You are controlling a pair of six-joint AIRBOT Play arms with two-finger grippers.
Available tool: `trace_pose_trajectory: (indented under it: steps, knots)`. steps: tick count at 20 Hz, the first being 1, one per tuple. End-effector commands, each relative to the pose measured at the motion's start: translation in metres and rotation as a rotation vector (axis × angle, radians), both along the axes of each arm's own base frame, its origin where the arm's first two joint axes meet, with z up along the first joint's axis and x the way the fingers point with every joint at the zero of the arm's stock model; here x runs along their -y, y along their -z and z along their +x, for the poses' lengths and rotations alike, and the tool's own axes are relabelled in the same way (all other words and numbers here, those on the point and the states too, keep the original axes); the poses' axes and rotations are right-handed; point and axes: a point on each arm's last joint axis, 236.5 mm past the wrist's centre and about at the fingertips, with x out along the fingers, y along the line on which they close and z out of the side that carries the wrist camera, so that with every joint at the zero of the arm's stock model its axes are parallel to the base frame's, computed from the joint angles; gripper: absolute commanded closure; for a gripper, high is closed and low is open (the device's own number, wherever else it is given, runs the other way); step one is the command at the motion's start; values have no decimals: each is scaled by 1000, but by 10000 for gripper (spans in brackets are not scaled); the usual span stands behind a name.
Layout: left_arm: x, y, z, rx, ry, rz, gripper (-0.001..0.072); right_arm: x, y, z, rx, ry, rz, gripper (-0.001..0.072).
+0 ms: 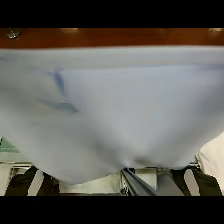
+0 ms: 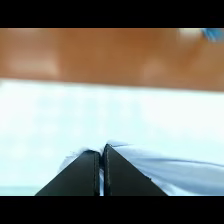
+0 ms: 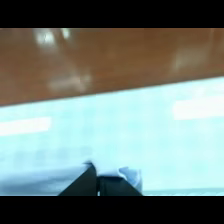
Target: Fold the shirts.
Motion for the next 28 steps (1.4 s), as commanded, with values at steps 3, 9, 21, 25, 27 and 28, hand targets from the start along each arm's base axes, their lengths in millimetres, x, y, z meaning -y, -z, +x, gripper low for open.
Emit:
trace_pose_trajectory:
  steps: [3,9,21,25,27,28]
  knots:
    - [-12,143,114,-215,-2,-189,686,23,139,102,-247,-68,180,695]
    - [-2,264,233,-398,-46,-344,686,51,249,230,-357,-83,374,695]
    - [17,357,303,-547,-98,-489,686,10,360,322,-626,-140,529,694]
    - [21,353,242,-732,129,-345,685,28,353,266,-788,-203,420,694]
    - [20,375,203,-880,238,-256,686,43,374,237,-942,-151,333,694]
    - [16,388,194,-922,220,-236,686,45,385,227,-989,-147,293,694]
